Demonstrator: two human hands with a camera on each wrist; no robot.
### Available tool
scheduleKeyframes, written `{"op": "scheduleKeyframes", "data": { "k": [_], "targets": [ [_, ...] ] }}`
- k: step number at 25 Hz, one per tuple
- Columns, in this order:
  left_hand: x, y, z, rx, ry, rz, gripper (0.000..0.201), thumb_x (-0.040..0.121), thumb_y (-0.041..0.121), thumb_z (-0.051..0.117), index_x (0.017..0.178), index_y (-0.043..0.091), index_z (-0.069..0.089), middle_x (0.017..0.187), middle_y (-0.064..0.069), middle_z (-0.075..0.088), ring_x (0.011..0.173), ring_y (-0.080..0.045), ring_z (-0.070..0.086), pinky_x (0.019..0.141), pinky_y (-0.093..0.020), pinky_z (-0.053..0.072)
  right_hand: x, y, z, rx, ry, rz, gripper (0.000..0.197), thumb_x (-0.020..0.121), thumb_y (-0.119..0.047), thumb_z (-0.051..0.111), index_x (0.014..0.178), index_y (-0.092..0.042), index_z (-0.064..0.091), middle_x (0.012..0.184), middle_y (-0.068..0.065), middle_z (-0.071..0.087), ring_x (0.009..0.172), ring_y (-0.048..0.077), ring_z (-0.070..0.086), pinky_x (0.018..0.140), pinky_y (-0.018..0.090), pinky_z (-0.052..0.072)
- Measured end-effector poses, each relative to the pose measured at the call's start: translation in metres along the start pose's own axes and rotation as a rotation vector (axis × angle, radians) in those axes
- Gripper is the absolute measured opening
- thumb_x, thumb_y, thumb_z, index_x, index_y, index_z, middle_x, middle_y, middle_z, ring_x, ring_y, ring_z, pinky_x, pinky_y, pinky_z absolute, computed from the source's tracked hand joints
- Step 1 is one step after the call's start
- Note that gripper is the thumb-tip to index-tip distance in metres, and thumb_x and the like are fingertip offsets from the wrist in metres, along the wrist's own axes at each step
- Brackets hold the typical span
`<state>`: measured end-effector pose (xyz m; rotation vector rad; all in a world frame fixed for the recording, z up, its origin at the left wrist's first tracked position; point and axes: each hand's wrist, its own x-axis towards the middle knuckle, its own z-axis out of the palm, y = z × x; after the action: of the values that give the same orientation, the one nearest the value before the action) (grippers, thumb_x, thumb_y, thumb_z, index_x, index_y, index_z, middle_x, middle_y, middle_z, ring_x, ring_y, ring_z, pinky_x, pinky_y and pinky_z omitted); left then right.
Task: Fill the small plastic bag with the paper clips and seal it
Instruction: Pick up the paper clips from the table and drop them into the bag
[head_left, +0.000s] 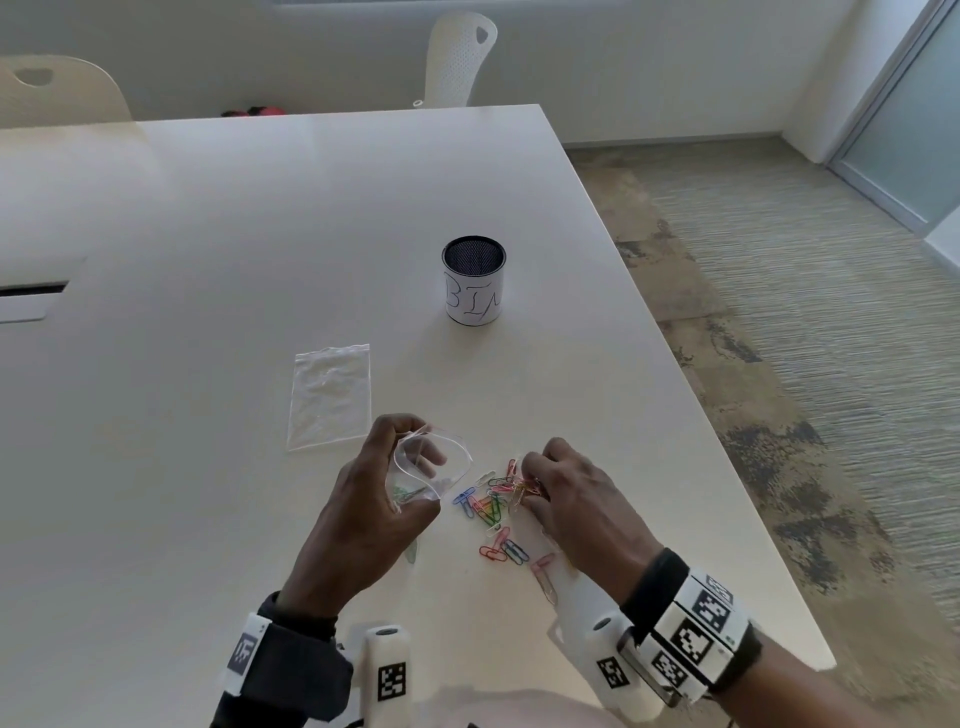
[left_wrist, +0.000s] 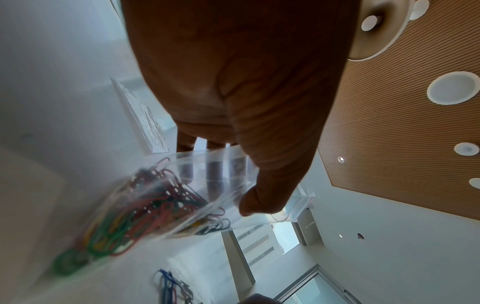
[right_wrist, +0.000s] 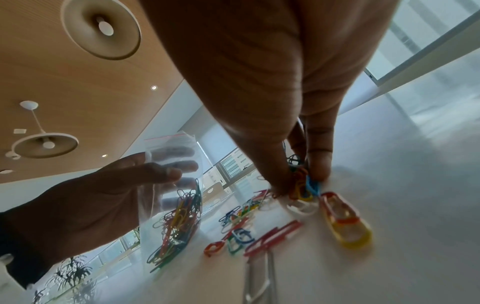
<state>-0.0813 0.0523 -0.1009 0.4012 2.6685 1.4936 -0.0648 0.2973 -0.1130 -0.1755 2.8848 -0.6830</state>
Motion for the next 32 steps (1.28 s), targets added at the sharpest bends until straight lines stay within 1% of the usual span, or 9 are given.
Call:
{"op": "scheduleKeyframes", "data": {
  "k": [4,7,10,14,19,21,27,30,32],
  "targets": [
    [0.003,-0.002,0.0,-0.001,-0.002,0.01,0.058,0.087,0.004,0.082,0.124,0.034,0.049,0.11,0.016,0.071,0.106,-0.01,0.07,0.077,-0.021,0.058,0.007,0.003,-0.006,0.002,0.028,-0.023,0.015,0.102,-0.011,0.062,0.107,-0.014,0.076,0.104,0.0,0.066,0.087,0.016,0.066,0.074,0.018,0.048],
    [0.006,-0.003,0.0,-0.015,-0.01,0.02,0.059,0.087,0.005,0.083,0.125,0.034,0.048,0.11,0.017,0.07,0.107,-0.009,0.069,0.078,-0.016,0.057,0.012,0.007,-0.02,0.089,0.022,0.012,0.013,0.097,-0.013,0.072,0.106,-0.014,0.081,0.104,-0.001,0.075,0.086,0.01,0.068,0.076,0.014,0.055],
    [0.007,-0.005,0.0,-0.023,-0.022,0.017,0.061,0.086,0.004,0.083,0.124,0.036,0.048,0.11,0.018,0.07,0.107,-0.008,0.069,0.081,-0.011,0.055,0.017,0.014,-0.03,0.248,-0.007,0.066,0.009,0.09,-0.014,0.08,0.099,-0.015,0.083,0.093,-0.006,0.079,0.076,0.004,0.07,0.069,0.005,0.053],
    [0.007,-0.006,0.0,-0.022,-0.016,0.007,0.061,0.085,0.004,0.083,0.124,0.036,0.048,0.111,0.017,0.07,0.107,-0.006,0.068,0.081,-0.01,0.053,0.024,0.022,-0.042,0.43,-0.024,0.148,0.005,0.084,-0.012,0.085,0.087,-0.016,0.084,0.076,-0.001,0.08,0.069,0.005,0.072,0.066,0.016,0.058],
    [0.006,-0.004,0.001,-0.036,-0.027,-0.003,0.061,0.086,0.006,0.084,0.123,0.037,0.047,0.112,0.02,0.068,0.107,-0.002,0.067,0.079,-0.009,0.055,0.03,0.022,-0.041,0.366,-0.068,0.131,0.008,0.086,-0.011,0.084,0.092,-0.016,0.086,0.08,-0.004,0.081,0.074,0.007,0.075,0.07,0.017,0.06],
    [0.006,-0.004,0.0,-0.04,-0.028,-0.006,0.061,0.086,0.005,0.084,0.125,0.036,0.047,0.112,0.021,0.067,0.107,0.0,0.067,0.078,-0.007,0.053,0.03,0.017,-0.047,0.41,-0.053,0.114,0.009,0.086,-0.009,0.084,0.092,-0.015,0.086,0.08,-0.002,0.081,0.074,0.008,0.076,0.072,0.018,0.061],
    [0.004,-0.001,0.002,-0.048,-0.022,-0.022,0.061,0.086,0.007,0.085,0.124,0.036,0.048,0.111,0.02,0.068,0.107,-0.002,0.067,0.076,-0.008,0.055,0.028,-0.021,-0.083,0.678,0.024,-0.036,0.01,0.085,-0.005,0.083,0.094,-0.008,0.084,0.082,0.006,0.083,0.078,0.021,0.079,0.079,0.025,0.064],
    [0.003,0.0,0.002,-0.057,-0.017,-0.038,0.061,0.086,0.005,0.084,0.124,0.035,0.048,0.109,0.018,0.07,0.108,-0.001,0.067,0.075,-0.009,0.055,0.029,-0.044,-0.087,0.72,0.02,-0.125,0.011,0.086,-0.006,0.082,0.097,-0.009,0.084,0.084,0.005,0.083,0.08,0.023,0.08,0.081,0.029,0.065],
    [0.003,0.002,0.002,-0.066,-0.014,-0.047,0.06,0.085,0.001,0.082,0.123,0.034,0.049,0.107,0.017,0.071,0.104,-0.002,0.068,0.073,-0.01,0.055,0.031,-0.057,-0.083,0.697,0.03,-0.175,0.01,0.086,-0.007,0.083,0.095,-0.01,0.084,0.082,0.003,0.082,0.078,0.019,0.079,0.08,0.031,0.066]
  ]
}}
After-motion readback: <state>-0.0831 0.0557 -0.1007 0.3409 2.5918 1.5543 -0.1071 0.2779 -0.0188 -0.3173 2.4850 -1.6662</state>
